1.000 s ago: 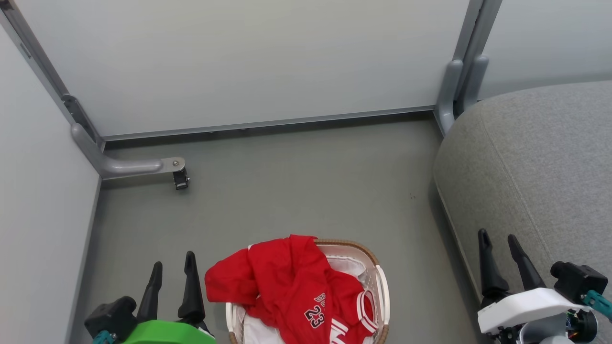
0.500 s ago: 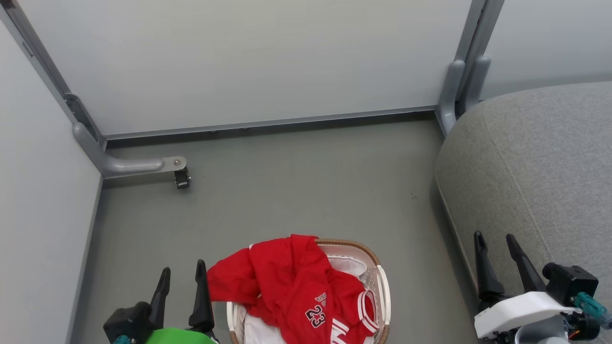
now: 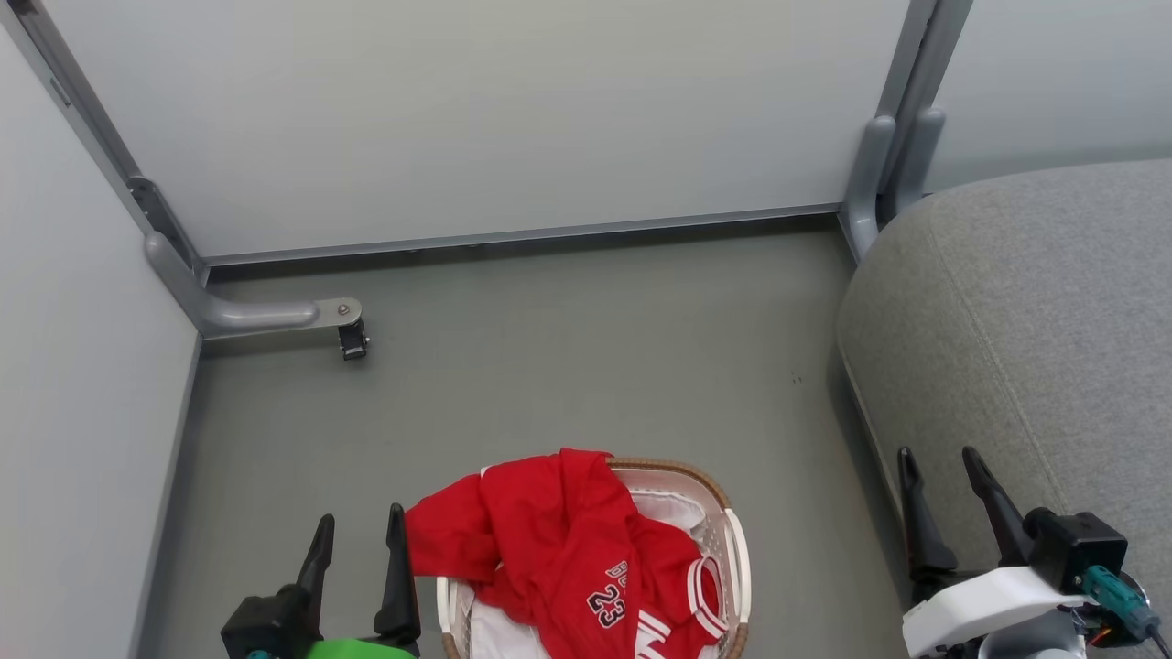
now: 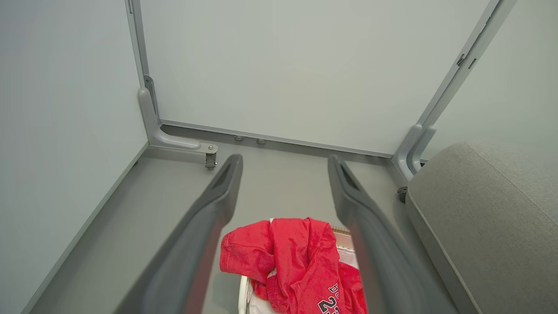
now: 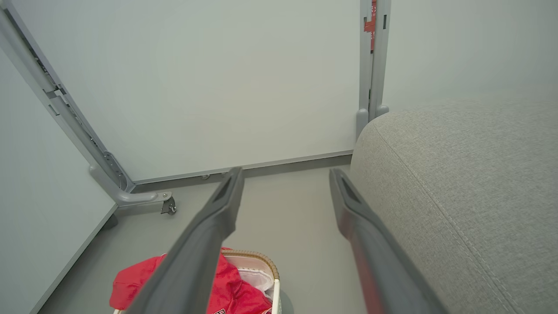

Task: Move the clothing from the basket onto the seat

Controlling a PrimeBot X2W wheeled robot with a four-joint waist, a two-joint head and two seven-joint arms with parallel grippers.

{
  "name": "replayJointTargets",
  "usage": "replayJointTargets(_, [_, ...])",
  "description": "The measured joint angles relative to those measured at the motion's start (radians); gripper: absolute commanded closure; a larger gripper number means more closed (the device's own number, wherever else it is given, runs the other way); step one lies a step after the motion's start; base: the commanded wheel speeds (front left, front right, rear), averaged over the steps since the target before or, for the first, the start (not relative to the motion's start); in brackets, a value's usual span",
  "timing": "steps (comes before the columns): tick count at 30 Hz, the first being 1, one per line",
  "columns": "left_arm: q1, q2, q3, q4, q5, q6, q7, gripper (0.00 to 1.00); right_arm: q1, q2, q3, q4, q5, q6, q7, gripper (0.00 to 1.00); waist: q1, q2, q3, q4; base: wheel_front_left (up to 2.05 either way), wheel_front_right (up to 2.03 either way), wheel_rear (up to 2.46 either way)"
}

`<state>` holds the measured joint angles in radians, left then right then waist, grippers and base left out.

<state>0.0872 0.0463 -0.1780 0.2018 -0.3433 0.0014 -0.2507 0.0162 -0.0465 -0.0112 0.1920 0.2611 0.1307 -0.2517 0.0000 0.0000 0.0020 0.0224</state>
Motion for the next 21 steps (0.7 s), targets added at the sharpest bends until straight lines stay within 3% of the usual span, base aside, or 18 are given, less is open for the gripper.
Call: replayJointTargets(21, [0.002,0.0,-0.01,0.006,0.039,0.007,-0.012,0.0,0.005,-0.001,0.006,-0.002,-0.036,0.0,-0.01,0.0,0.0,0.0,0.004,0.003,0.0,0.0,0.0])
